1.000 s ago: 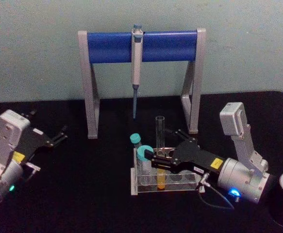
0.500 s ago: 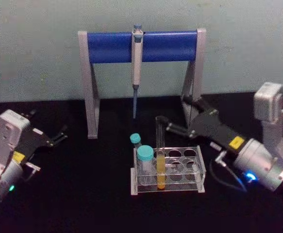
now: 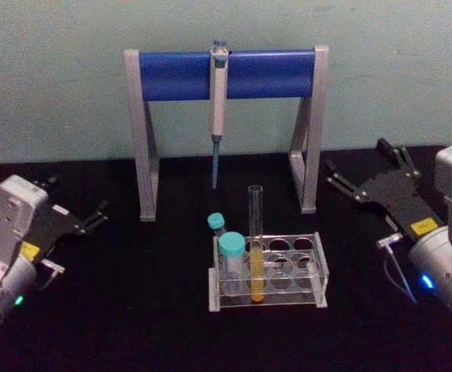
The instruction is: Pick up the test tube from the test tube rack, shake it, then place it back into the test tube rack.
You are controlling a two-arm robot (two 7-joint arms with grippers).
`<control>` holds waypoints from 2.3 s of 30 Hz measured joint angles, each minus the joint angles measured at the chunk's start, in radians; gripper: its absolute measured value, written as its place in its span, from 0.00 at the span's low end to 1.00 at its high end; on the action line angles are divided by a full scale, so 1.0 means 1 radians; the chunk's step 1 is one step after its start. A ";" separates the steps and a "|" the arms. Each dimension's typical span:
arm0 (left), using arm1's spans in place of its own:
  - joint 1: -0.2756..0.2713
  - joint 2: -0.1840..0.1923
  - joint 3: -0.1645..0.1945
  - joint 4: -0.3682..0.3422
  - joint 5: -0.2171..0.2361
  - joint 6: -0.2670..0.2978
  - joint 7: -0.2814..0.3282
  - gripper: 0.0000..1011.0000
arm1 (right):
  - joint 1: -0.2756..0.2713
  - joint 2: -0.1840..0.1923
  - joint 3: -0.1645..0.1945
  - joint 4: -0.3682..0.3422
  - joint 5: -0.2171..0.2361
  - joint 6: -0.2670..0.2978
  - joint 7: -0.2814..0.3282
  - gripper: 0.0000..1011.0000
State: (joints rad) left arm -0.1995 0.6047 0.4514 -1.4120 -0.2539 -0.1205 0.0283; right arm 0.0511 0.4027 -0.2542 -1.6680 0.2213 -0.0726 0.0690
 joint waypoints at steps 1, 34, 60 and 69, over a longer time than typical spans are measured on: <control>0.000 0.000 0.000 0.000 0.000 0.000 0.000 0.99 | -0.002 -0.003 0.002 0.006 -0.005 0.008 -0.006 0.99; 0.000 0.000 0.000 0.000 0.000 0.000 0.000 0.99 | 0.004 -0.105 0.034 0.212 -0.050 0.134 0.031 0.99; 0.000 0.000 0.000 0.000 0.000 0.000 0.000 0.99 | 0.003 -0.102 0.031 0.209 -0.049 0.133 0.027 0.99; 0.000 0.000 0.000 0.000 0.000 0.000 0.000 0.99 | 0.003 -0.101 0.031 0.208 -0.048 0.133 0.026 0.99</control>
State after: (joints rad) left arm -0.1995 0.6047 0.4514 -1.4120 -0.2539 -0.1205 0.0283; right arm 0.0542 0.3014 -0.2231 -1.4596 0.1731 0.0601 0.0950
